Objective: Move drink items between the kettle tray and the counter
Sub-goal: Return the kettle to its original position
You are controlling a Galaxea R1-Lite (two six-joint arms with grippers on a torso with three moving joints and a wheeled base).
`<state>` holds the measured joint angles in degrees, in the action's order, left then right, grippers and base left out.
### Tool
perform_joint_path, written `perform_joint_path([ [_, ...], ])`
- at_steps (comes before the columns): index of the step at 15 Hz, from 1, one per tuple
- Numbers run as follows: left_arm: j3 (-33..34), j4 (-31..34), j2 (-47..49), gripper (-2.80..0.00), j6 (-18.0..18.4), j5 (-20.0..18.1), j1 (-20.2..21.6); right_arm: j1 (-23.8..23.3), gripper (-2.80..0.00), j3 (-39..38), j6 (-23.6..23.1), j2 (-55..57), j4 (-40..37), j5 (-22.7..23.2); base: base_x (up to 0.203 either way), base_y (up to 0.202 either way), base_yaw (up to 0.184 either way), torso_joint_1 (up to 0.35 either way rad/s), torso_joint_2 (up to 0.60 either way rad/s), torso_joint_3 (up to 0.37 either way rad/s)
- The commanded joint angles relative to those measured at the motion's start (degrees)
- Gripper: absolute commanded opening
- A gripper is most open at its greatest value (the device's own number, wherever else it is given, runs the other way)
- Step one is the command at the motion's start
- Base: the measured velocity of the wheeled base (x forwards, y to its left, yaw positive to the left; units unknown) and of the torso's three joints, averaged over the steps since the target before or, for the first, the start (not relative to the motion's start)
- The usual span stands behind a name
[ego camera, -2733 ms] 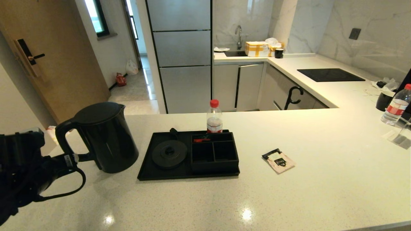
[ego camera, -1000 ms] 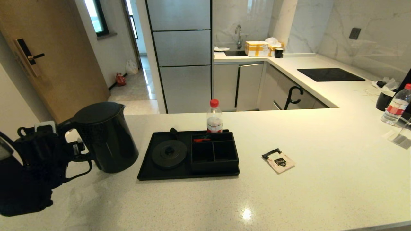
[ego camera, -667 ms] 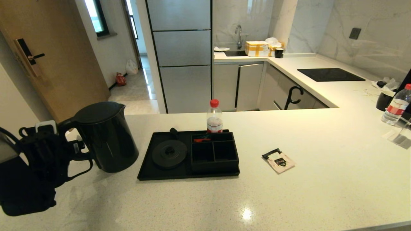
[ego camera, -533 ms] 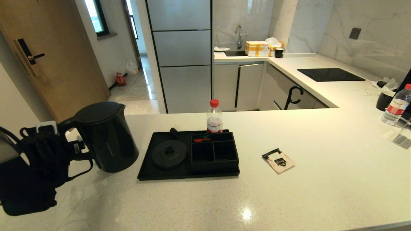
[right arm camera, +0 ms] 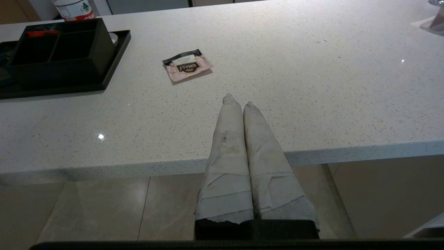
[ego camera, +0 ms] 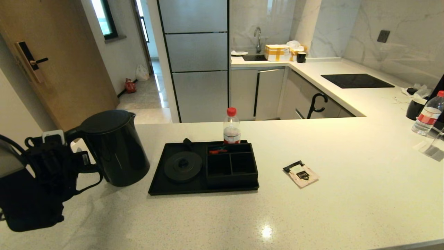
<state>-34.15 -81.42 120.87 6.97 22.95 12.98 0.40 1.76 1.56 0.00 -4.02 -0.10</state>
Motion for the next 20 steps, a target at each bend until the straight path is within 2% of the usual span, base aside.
perform_joint_path([
  [1, -0.04, -0.49, -0.37, -2.80, 0.06, 0.16, -0.06, 0.04, -2.80, 0.00, 0.02, 0.09, -0.02, 0.01, 0.000, 0.000, 0.000, 0.000, 0.00, 0.000],
  [5, -0.04, -0.49, -0.37, -2.80, 0.06, 0.16, -0.06, 0.04, -2.80, 0.00, 0.02, 0.09, -0.02, 0.01, 0.000, 0.000, 0.000, 0.000, 0.00, 0.000],
  [10, -2.69, 1.28, -4.20, -2.80, -0.21, 0.03, -2.96, 0.04, -2.80, 0.00, 0.02, 0.09, -0.02, 0.01, 0.000, 0.000, 0.000, 0.000, 0.00, 0.000],
  [14, -5.76, 7.94, -8.90, -2.80, -2.05, 0.16, -4.63, 0.04, -2.80, 0.00, 0.02, 0.09, -0.02, 0.01, 0.000, 0.000, 0.000, 0.000, 0.00, 0.000],
  [16, -6.44, 9.31, -9.44, -2.80, -2.63, 0.16, -4.97, 0.04, -2.80, 0.00, 0.00, 0.07, -0.02, 0.01, 0.000, 0.000, 0.000, 0.000, 0.00, 0.000],
  [18, -11.09, 18.34, -13.81, -2.80, -4.86, 0.16, -6.47, 0.04, -2.80, 0.00, 0.02, 0.09, -0.02, 0.01, 0.000, 0.000, 0.000, 0.000, 0.00, 0.000],
  [20, -13.22, 23.23, -15.85, -2.80, -7.49, 0.16, -7.88, 0.04, -2.80, 0.00, 0.02, 0.09, -0.02, 0.01, 0.000, 0.000, 0.000, 0.000, 0.00, 0.000],
])
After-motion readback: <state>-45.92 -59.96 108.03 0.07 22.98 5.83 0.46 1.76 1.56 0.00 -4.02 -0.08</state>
